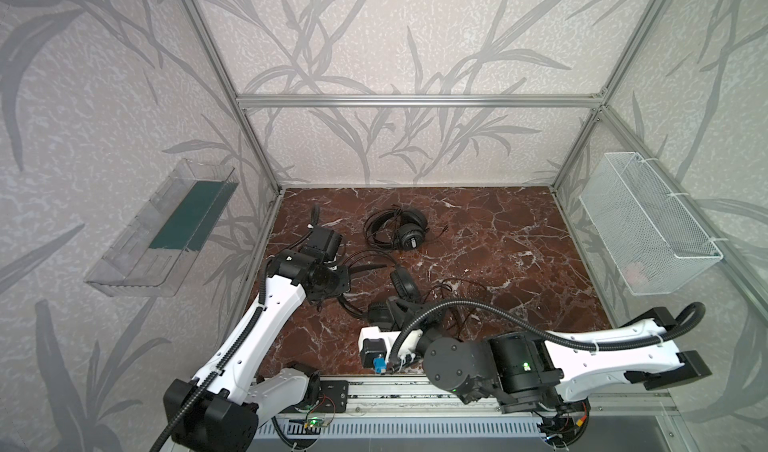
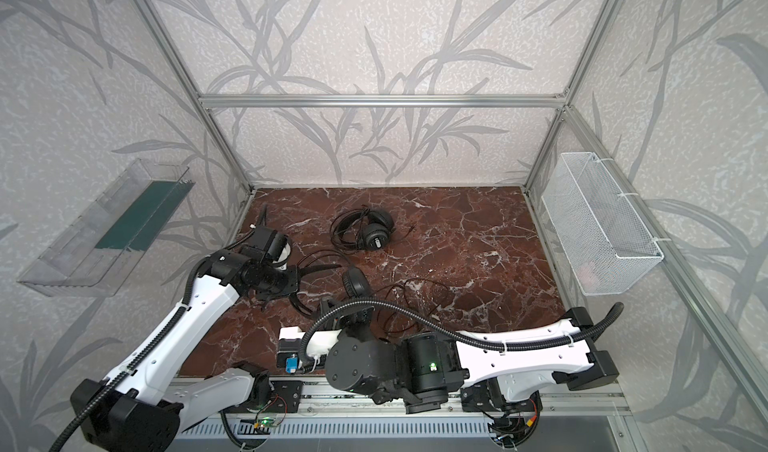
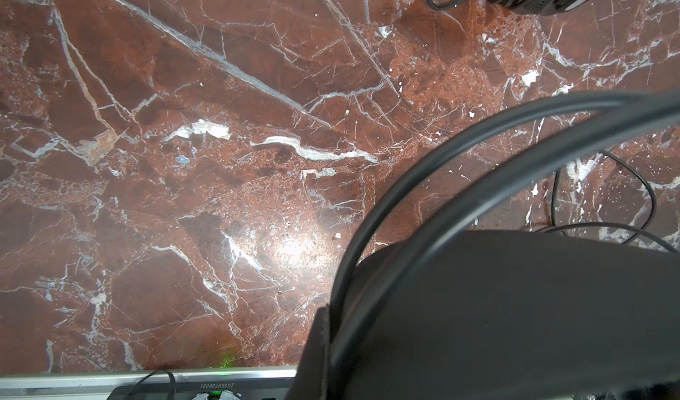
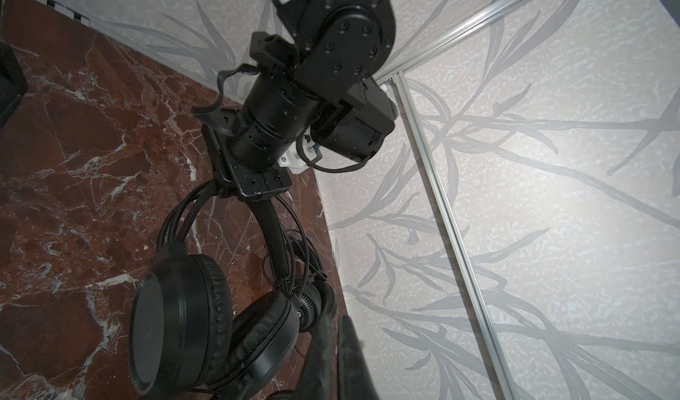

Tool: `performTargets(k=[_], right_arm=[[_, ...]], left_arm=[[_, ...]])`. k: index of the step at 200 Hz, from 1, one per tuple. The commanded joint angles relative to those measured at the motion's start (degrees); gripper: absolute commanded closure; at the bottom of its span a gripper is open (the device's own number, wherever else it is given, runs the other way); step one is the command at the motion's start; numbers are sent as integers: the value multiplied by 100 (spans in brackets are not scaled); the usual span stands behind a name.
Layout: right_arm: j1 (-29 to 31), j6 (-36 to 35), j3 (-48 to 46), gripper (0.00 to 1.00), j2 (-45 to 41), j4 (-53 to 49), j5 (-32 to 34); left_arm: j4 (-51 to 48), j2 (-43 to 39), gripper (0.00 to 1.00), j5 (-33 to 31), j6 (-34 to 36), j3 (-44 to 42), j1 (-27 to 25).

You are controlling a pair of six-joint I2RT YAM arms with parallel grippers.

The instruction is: Wrap the headphones

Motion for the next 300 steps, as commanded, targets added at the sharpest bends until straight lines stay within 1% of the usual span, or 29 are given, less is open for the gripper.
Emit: performTargets(k=[1,15,29,47,65,77,91,99,116,126,140,169,205,218,233,241,253,265,282,300], right_arm=[[59,143,65,100,56,-109,266],[59,280,17,100,-94,-99,263],[59,499,58,100,-227,-305,241],[59,655,18,100,-355,-404,221],[59,690,27,100,-296,-388,61],[59,530,68,100,-165,-324,53],[0,87,-70,100,-49,101,117],[-122,-11,-131,100,-41,253,109],[-507,300,-79,100,-156,67,-170],[-746,491,-26,100,-272,-61,-612],[-986,636,131,100,-328,-306,-999],[-1147,420,539,100,45,-658,-1302],[-1581,652,935,100,482,-1008,-1838],[-1663,705,1070,100,610,-1016,-1793],[-1614,637,1165,100,716,-936,-1461],[-1589,644,1152,100,693,-871,-1393],[-1580,687,1065,100,580,-789,-1440],[-1552,682,1014,100,474,-730,-1355],[-1402,548,834,100,288,-502,-1139],[-1119,248,409,100,70,42,-767]], left_arm=[[11,-113,100,162,-154,256,182],[18,-114,100,228,-203,298,328],[27,-104,100,240,-338,350,469],[-84,-53,100,240,-484,485,544],[37,-35,100,723,-244,439,547],[106,-59,100,975,-211,313,546],[135,-140,100,1029,-127,175,538],[146,-220,100,1029,-92,99,531],[176,-441,100,1023,-37,-56,466],[170,-579,100,999,-18,-130,375],[120,-710,100,988,25,-226,241],[55,-802,100,1035,71,-356,-7],[91,-878,100,1128,28,-408,-189],[77,-883,100,1059,8,-399,-203],[7,-840,100,806,-14,-353,-203],[-27,-813,100,695,-15,-328,-199],[-31,-802,100,686,10,-320,-203],[-62,-777,100,513,-15,-308,-199],[-151,-719,100,185,-85,-225,-128],[-149,-677,100,243,-174,-137,2]])
